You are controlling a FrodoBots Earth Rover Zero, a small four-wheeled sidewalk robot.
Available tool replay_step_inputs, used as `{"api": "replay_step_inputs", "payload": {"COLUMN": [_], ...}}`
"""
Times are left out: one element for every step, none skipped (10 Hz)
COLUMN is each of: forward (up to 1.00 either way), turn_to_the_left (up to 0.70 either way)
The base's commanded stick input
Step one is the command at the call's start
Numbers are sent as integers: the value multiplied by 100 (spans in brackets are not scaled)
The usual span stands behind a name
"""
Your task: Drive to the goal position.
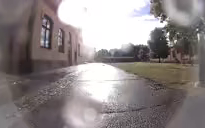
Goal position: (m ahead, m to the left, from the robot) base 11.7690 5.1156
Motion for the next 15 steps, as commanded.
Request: {"api": "replay_step_inputs", "payload": {"forward": [85, 85, 85, 85, 85, 85, 85, 85, 85, 85, 85, 85, 85, 85, 85], "turn_to_the_left": [0, 0, 0, 0, 0, 0, 0, 0, 0, 0, 0, 0, 0, 0, 0]}}
